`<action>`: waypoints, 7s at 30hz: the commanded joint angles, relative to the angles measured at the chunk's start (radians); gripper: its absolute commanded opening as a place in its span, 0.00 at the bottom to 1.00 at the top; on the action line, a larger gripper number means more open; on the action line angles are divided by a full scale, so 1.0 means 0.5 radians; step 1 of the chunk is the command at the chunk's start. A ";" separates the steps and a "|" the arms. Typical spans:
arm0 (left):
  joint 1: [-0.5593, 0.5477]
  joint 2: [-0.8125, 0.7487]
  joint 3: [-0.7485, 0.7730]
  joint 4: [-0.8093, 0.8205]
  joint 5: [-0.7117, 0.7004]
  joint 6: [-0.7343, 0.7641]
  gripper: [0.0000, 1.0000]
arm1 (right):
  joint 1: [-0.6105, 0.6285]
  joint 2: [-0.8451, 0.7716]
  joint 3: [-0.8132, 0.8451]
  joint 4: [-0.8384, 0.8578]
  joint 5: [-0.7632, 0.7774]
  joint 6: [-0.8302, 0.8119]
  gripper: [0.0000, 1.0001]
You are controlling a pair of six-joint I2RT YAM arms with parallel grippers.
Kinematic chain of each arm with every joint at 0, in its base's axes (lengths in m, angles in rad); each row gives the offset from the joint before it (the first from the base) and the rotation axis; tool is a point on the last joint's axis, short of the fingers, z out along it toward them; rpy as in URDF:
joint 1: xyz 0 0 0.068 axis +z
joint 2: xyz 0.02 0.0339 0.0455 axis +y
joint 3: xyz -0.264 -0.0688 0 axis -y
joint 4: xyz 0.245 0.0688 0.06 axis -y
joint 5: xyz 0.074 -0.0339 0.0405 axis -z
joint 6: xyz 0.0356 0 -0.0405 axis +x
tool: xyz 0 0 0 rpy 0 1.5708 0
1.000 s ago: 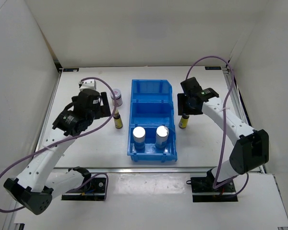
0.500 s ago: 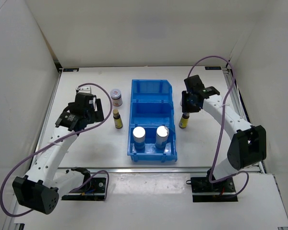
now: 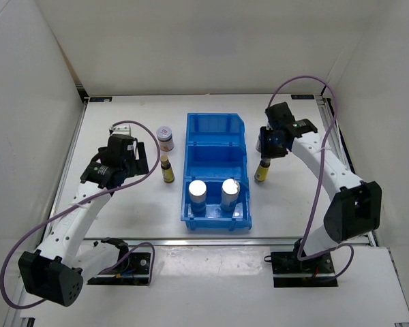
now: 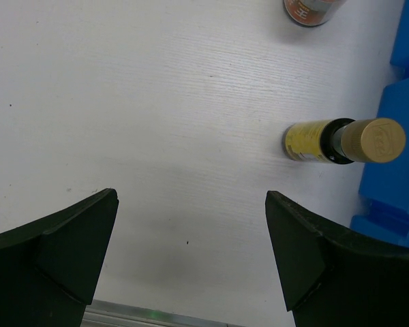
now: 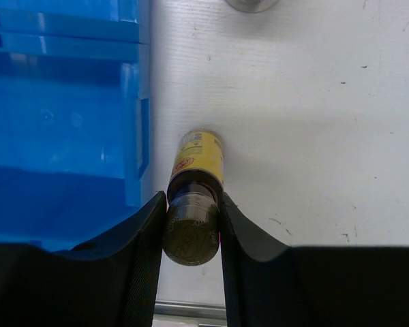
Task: Organize the condiment bottles
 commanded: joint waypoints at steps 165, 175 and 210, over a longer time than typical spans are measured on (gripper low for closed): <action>-0.273 0.490 0.611 0.098 -0.571 0.106 1.00 | 0.127 -0.033 0.350 -0.006 0.554 0.246 1.00; -0.233 -0.038 -0.258 0.723 -0.765 0.053 1.00 | -0.091 0.611 0.850 -0.083 0.432 0.144 1.00; -0.254 0.026 -0.394 0.948 -0.790 0.167 1.00 | -0.312 1.357 1.090 -0.028 0.051 0.058 0.32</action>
